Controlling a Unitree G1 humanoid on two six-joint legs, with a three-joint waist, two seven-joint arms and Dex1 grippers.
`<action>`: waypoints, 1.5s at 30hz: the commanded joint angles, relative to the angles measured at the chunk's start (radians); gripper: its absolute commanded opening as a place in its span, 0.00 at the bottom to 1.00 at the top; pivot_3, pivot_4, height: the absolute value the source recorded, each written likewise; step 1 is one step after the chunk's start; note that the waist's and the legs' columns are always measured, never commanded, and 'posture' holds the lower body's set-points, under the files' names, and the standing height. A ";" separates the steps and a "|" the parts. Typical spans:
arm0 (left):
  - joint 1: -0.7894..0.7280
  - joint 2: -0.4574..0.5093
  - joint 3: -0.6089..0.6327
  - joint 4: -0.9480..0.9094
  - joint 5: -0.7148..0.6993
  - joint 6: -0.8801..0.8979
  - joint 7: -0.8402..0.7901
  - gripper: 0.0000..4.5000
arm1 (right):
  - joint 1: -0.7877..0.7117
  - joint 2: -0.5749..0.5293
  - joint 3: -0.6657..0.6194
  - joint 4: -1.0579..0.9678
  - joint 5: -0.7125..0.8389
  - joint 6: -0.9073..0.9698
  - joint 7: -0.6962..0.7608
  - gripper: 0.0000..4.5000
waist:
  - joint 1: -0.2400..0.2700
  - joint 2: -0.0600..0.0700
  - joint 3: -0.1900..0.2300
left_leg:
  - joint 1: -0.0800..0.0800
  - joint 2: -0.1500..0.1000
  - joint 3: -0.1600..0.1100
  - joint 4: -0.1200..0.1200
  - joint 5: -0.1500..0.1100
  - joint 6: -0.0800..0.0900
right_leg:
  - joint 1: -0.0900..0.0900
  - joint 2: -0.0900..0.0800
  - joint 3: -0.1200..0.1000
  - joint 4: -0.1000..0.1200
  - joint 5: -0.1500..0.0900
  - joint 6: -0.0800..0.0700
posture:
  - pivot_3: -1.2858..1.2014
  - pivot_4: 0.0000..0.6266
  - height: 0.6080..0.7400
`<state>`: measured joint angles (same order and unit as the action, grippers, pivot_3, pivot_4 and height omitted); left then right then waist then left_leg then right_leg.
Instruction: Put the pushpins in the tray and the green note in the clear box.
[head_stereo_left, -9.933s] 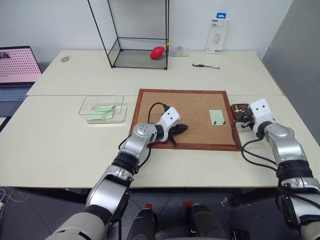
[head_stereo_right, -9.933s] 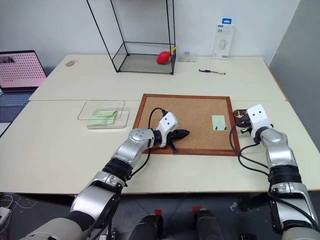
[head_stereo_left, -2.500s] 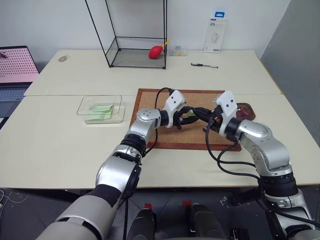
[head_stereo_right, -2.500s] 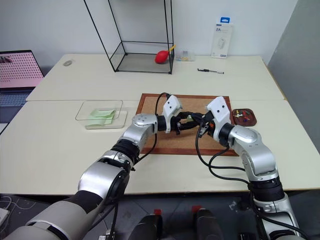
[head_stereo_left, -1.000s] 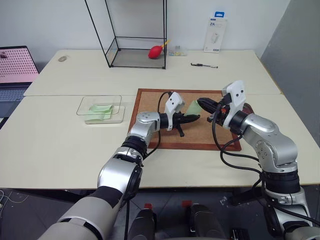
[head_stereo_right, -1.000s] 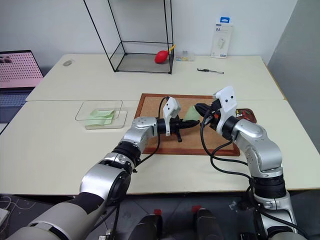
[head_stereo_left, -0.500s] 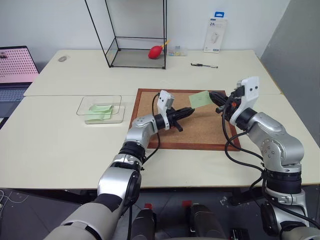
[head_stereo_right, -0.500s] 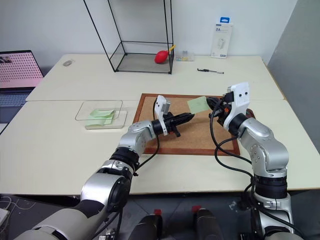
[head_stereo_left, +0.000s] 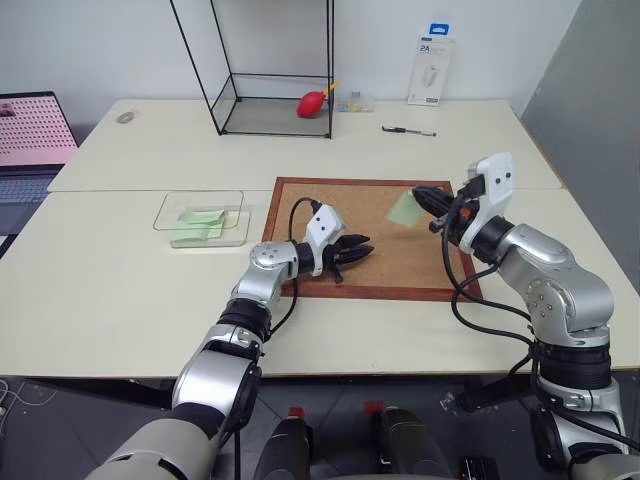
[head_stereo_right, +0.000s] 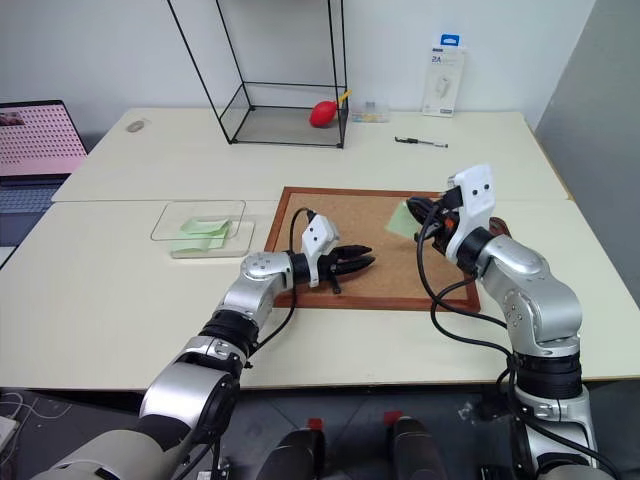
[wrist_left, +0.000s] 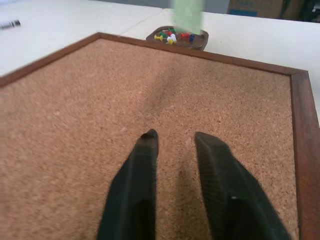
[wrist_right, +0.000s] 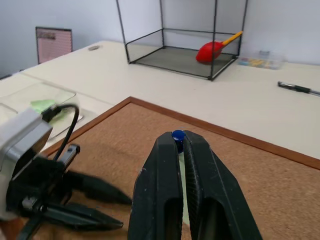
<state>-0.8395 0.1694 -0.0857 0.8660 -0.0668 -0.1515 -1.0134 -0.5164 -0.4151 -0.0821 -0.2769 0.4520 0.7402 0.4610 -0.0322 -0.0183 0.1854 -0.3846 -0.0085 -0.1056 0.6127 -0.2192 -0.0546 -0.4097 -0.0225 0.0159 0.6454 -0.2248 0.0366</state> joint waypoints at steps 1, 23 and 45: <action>-0.079 0.010 0.003 -0.017 -0.002 -0.061 -0.005 0.47 | 0.001 -0.043 0.032 -0.048 -0.019 -0.040 0.049 0.00 | 0.000 0.000 0.000 | 0.000 0.000 0.000 0.000 0.000 0.000 | 0.000 0.000 0.000 0.000 0.000 0.000 | 0.52 0.24 1.00; -0.283 -0.076 0.003 0.218 0.007 -0.099 -0.035 0.84 | -0.009 -0.085 0.115 -0.083 -0.044 -0.056 0.114 0.00 | -0.003 0.000 0.000 | -0.001 0.000 0.000 0.000 0.000 0.000 | -0.001 0.000 0.000 0.000 0.000 0.000 | 0.52 0.24 1.00; -0.290 -0.092 0.050 0.236 -0.033 0.026 -0.198 0.14 | -0.019 -0.081 0.123 -0.090 -0.031 -0.047 0.115 0.00 | -0.002 -0.001 0.000 | -0.001 0.000 0.000 0.000 0.000 0.000 | -0.001 0.000 -0.001 0.000 0.000 0.000 | 0.52 0.24 1.00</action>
<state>-1.1218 0.0749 -0.0343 1.1359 -0.0962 -0.1307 -1.2014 -0.5163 -0.4950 0.0582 -0.3269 0.4127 0.6983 0.5697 -0.0344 -0.0189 0.1857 -0.3855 -0.0087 -0.1059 0.6129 -0.2192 -0.0546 -0.4103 -0.0223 0.0154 0.6451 -0.2249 0.0368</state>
